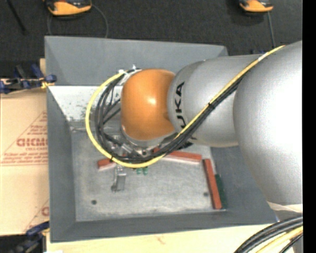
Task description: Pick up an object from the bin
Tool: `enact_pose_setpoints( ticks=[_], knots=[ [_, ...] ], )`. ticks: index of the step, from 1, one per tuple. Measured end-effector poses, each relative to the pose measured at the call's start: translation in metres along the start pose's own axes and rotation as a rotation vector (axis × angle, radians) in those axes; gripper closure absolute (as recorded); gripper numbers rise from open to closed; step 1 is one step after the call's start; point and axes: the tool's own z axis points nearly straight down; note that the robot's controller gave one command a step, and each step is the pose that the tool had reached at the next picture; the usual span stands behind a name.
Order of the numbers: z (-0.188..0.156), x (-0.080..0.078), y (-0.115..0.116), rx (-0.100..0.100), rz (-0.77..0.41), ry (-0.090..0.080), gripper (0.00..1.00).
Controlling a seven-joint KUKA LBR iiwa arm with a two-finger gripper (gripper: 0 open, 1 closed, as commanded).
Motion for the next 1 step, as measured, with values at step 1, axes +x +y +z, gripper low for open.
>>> enact_pose_setpoints(
  ticks=[1],
  knots=[
    [0.0806, -0.0542, -0.0698, 0.005, -0.024, -0.006, 0.0]
  ],
)
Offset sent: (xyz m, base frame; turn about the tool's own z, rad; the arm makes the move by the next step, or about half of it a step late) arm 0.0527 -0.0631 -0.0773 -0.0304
